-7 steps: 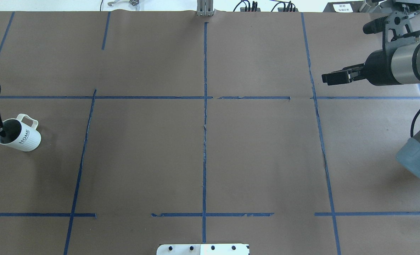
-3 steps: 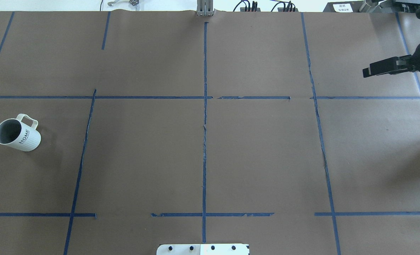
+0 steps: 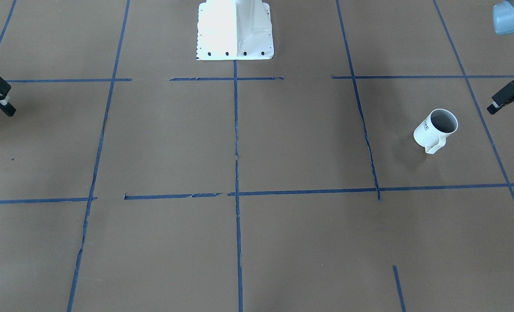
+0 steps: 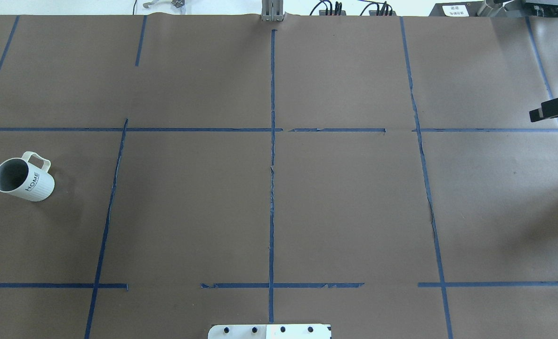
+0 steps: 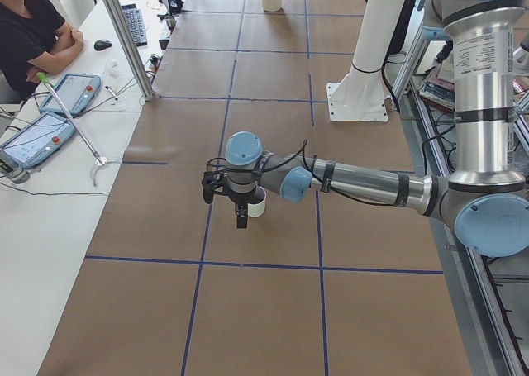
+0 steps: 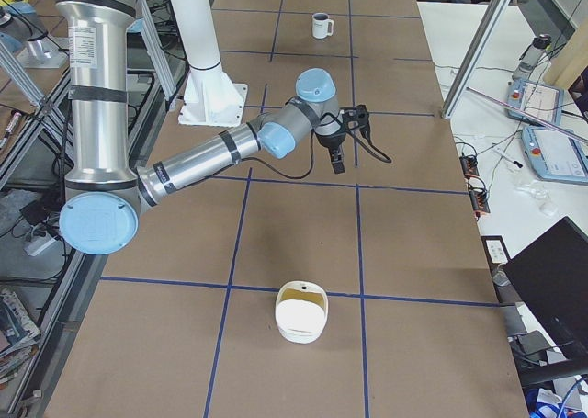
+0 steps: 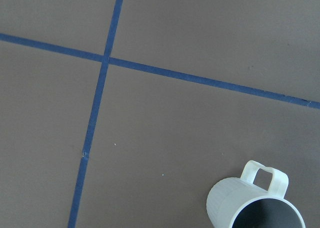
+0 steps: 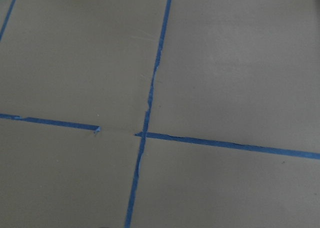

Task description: Left arm hands cup to right arm to dump lemon

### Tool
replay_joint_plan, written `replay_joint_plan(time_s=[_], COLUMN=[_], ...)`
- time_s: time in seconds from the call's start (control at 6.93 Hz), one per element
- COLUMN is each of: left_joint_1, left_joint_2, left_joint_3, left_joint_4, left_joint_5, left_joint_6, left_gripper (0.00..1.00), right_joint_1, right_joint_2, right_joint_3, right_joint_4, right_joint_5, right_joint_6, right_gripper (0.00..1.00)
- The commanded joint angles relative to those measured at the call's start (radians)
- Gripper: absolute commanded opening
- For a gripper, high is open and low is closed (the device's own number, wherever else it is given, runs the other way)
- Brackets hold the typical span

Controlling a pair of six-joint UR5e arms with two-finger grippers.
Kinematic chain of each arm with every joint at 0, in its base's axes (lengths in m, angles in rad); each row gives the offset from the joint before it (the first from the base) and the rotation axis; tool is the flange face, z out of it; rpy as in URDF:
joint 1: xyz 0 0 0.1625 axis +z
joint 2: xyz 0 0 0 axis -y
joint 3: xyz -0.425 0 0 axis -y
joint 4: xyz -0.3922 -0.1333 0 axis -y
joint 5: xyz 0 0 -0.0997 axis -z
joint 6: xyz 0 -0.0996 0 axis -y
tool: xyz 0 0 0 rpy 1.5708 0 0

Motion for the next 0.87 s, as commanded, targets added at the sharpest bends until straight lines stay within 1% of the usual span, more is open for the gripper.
replay_joint_plan(time_s=[0.0,0.14,0.29,0.43,0.58,0.72], left_joint_1=[-0.139,-0.172,-0.183,-0.181,-0.183,-0.183], left_joint_2=[-0.087,-0.090,-0.092,-0.072,-0.063,-0.061], left_joint_3=[-0.016,-0.010,0.005,0.004,0.022,0.060], left_joint_4=[0.218,0.266,0.299,0.304,0.304,0.302], left_joint_5=[-0.005,-0.005,-0.005,-0.006,-0.008,-0.008], left_joint_6=[0.300,0.403,0.468,0.470,0.487,0.578], left_gripper=[1.00,1.00,1.00,1.00,1.00,1.00], right_joint_1=[0.092,0.137,0.169,0.224,0.229,0.229], right_joint_2=[-0.065,-0.122,-0.177,-0.212,-0.242,-0.243], right_joint_3=[-0.002,-0.024,-0.045,-0.039,-0.048,-0.047], right_joint_4=[-0.225,-0.245,-0.241,-0.246,-0.247,-0.246], right_joint_5=[0.017,0.017,0.017,0.035,0.041,0.041], right_joint_6=[-0.303,-0.455,-0.485,-0.487,-0.487,-0.487], right_gripper=[1.00,1.00,1.00,1.00,1.00,1.00])
